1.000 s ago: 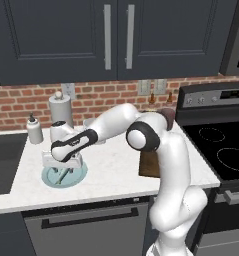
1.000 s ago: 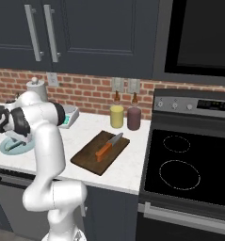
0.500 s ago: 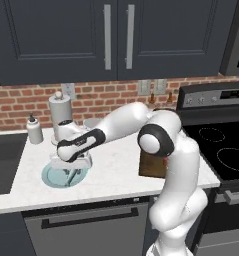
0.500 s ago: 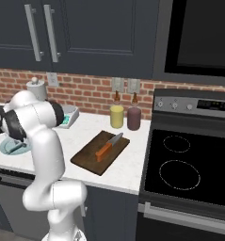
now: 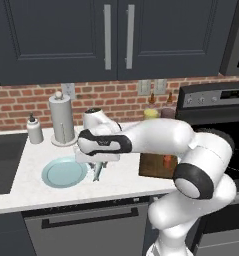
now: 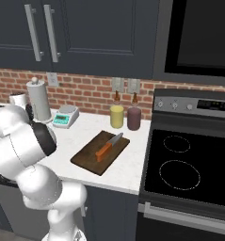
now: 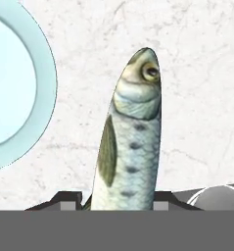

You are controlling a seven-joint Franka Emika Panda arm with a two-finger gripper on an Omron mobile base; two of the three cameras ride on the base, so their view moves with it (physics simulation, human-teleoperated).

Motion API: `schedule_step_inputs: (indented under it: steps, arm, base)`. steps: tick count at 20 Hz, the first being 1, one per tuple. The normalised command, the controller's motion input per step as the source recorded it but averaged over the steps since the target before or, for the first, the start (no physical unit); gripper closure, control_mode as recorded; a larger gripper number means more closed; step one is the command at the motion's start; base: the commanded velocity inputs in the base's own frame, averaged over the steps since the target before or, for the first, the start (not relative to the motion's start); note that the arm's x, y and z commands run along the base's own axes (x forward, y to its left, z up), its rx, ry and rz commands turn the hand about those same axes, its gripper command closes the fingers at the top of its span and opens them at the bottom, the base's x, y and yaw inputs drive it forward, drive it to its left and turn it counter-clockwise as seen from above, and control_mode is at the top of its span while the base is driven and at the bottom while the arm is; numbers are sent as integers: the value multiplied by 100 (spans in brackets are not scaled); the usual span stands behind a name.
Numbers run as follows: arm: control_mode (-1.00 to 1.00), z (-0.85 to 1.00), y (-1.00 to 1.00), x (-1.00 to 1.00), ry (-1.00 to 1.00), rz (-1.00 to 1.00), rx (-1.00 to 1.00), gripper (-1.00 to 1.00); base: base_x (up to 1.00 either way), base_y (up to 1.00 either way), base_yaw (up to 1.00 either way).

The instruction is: Pick up the knife from the drawer and place it on the cutting board. Then place the meat from the plate to the cutting board.

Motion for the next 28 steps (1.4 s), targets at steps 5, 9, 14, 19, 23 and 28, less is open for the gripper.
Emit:
schedule_step_inputs:
  steps: [5, 9, 14, 19, 23, 28]
  arm:
    - [-100, 27, -100, 8, 4, 1, 0, 100]
    - [-100, 1, -100, 31, 11, 3, 0, 100]
    - [-100, -1, -100, 51, 11, 6, 0, 100]
    - [-100, -10, -87, 59, 12, 4, 0, 100]
    - [-100, -13, -41, 22, 1, 6, 0, 100]
    - [-100, -30, 0, 29, 0, 4, -4, 100]
  base:
    - [0, 0, 0]
    - [0, 0, 0]
    - [0, 0, 0]
    - [0, 0, 0]
    - [0, 0, 0]
    - [0, 0, 0]
